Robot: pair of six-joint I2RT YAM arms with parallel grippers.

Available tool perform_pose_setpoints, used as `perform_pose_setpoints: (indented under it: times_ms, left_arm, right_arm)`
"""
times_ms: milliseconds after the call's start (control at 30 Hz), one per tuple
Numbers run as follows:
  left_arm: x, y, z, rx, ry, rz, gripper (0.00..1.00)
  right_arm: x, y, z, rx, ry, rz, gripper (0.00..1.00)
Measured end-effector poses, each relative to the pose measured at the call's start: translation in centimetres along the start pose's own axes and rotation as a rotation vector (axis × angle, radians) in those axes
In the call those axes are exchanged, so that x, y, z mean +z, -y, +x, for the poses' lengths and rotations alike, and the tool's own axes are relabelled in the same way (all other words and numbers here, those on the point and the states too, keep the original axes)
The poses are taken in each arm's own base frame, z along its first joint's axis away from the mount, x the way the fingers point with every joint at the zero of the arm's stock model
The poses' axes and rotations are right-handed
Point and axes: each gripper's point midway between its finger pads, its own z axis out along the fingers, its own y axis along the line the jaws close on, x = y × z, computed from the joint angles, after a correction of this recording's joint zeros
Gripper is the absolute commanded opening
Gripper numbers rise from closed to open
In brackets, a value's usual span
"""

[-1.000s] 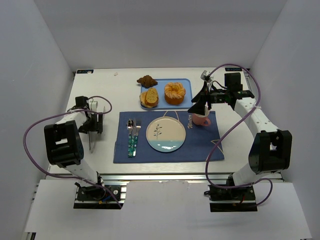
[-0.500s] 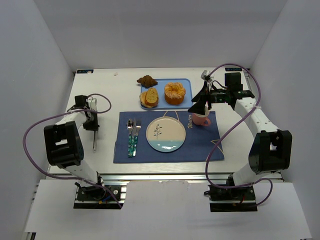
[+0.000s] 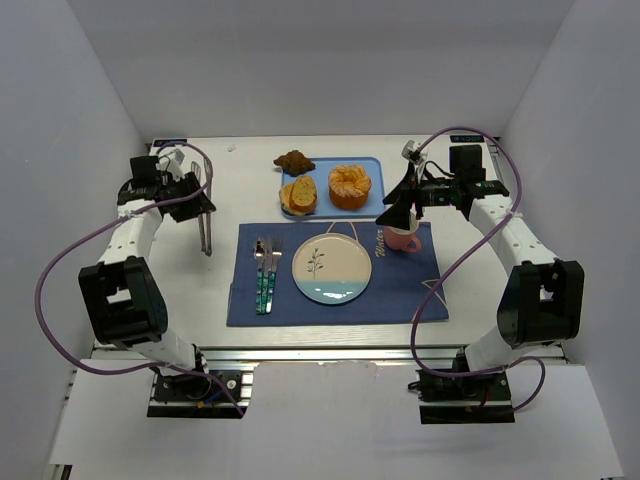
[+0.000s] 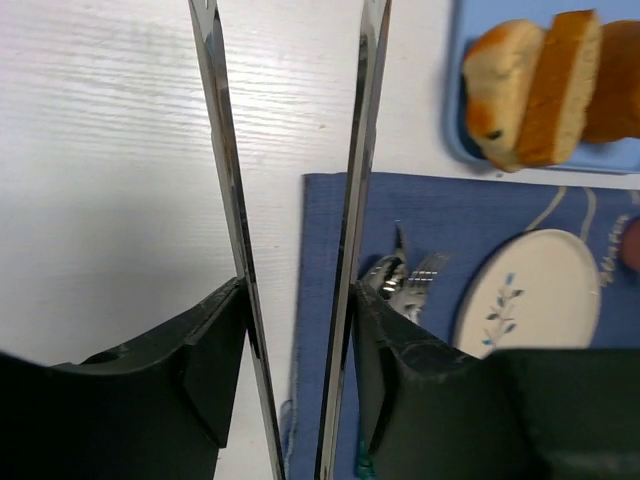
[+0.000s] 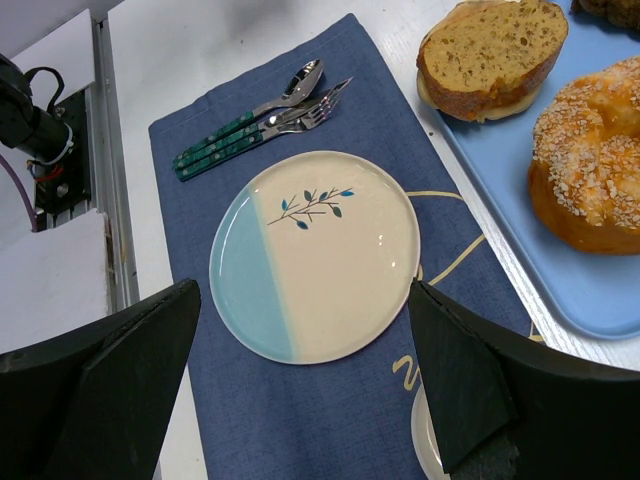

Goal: Place the bread

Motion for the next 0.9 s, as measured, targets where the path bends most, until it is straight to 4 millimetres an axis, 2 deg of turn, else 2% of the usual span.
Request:
perform_pose_setpoints:
  times_ms: [400,600,767,900]
  left_arm:
    - [-1.0,3.6,-1.9,-0.108,0.009,0.149,0.58]
    - [-1.0,5.1,-3.7,-0.146,0.028,0.202,0.59]
    - [0.7,7.0,-6.0,-0.137,0.032,0.236,0.58]
    - [4.2,9.3,-7.4,-0.13,0.007,0.253,0.58]
  right_arm:
    - [0.0,0.0,0.6,0.014,-0.004,0.0,0.89]
    - [0.0,0.0,0.5,0.013,-0.002,0.0,0.89]
    - [0.1,-0.1,0.6,0.019,0.001,-0.003,0.89]
    - [0.1,-0.1,0.9,0.027,0.001,-0.005,0.89]
